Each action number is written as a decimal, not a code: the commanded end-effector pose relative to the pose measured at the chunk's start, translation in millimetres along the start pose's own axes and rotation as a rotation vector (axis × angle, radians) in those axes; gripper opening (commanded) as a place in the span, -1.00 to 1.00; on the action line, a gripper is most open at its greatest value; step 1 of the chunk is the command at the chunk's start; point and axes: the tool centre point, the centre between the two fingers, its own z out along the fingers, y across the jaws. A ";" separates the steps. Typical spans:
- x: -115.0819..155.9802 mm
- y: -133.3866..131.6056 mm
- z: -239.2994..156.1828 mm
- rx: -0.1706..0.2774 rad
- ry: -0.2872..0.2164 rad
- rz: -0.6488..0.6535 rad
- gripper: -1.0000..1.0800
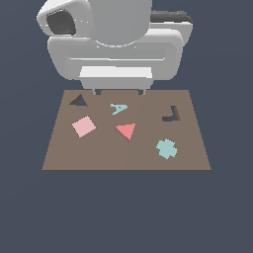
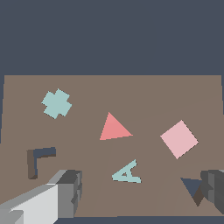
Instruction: Insert a designated object into the corresponding slot on a board.
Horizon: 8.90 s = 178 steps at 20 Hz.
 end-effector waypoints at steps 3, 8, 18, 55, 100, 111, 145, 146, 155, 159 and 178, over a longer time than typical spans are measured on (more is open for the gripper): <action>0.1 -0.1 1.2 0.000 0.000 0.003 0.92; 0.9 -0.9 15.0 -0.001 -0.006 0.032 0.92; 5.0 -4.5 85.3 -0.003 -0.035 0.182 0.92; 8.1 -7.3 166.5 -0.002 -0.061 0.314 -1.00; -107.8 -1.2 154.2 0.036 -0.053 -0.904 -1.00; -133.8 30.2 151.5 0.047 -0.047 -1.301 -1.00; -124.3 138.8 149.3 0.075 -0.024 -2.373 -1.00; -122.9 140.6 149.3 0.076 -0.023 -2.393 -1.00; -112.4 150.7 149.7 0.080 -0.019 -2.528 -1.00; -109.8 152.3 149.9 0.081 -0.018 -2.557 -1.00; -109.5 152.3 160.0 0.079 -0.016 -2.564 0.92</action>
